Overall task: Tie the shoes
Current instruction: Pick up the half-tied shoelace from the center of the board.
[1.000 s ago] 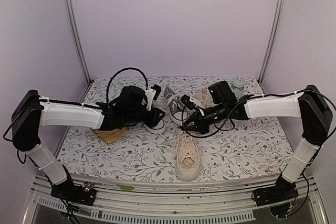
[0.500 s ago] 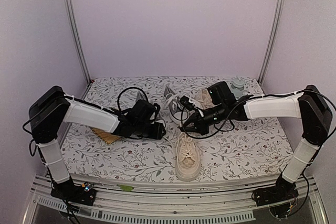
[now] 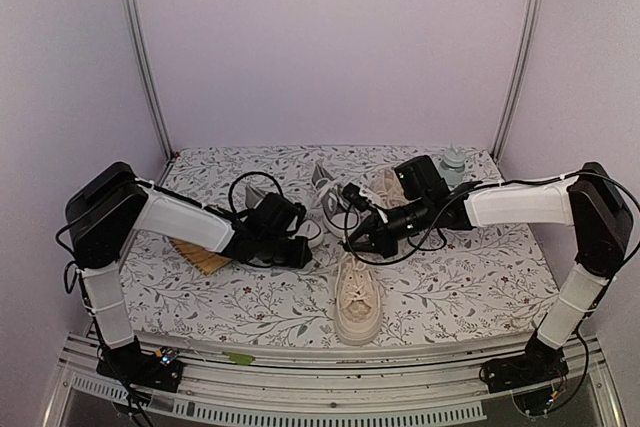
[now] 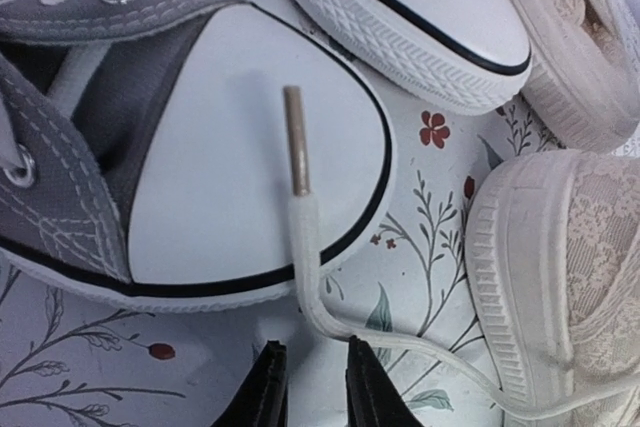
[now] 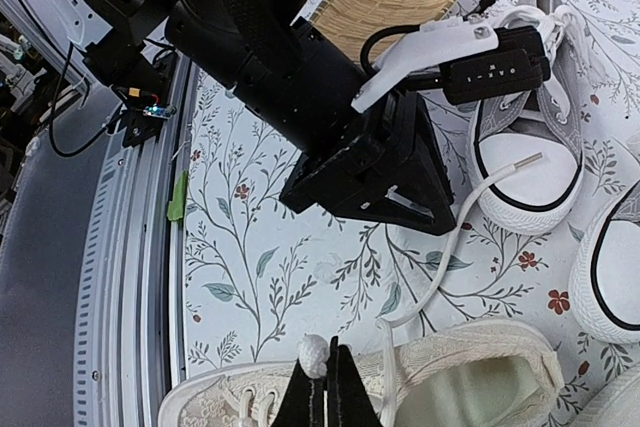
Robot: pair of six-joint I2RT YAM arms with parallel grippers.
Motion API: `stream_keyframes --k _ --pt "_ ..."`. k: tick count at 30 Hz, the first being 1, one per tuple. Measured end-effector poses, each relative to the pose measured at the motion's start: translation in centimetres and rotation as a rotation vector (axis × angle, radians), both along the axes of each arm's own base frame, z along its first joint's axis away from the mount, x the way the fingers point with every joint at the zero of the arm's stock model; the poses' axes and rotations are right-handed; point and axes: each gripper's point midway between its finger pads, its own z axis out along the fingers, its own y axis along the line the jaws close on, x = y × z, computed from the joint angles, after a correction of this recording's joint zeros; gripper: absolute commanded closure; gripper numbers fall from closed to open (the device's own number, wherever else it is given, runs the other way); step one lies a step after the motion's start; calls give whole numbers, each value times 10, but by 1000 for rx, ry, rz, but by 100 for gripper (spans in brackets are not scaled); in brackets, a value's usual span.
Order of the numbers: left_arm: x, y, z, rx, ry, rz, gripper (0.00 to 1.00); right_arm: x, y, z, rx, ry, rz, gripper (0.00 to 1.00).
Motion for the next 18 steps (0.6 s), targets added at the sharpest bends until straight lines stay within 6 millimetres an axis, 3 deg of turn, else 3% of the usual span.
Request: stream_keyframes --k 5,14,18 --pt "-1 -6 5 -28 -2 -16 65 0 0 0 -8 3 -2 99" --pt "18 10 20 -23 -31 172 67 2 -1 0 -17 -14 -3 99" --pt "31 -1 34 -51 -36 205 68 2 -1 -1 -18 -16 -4 99"
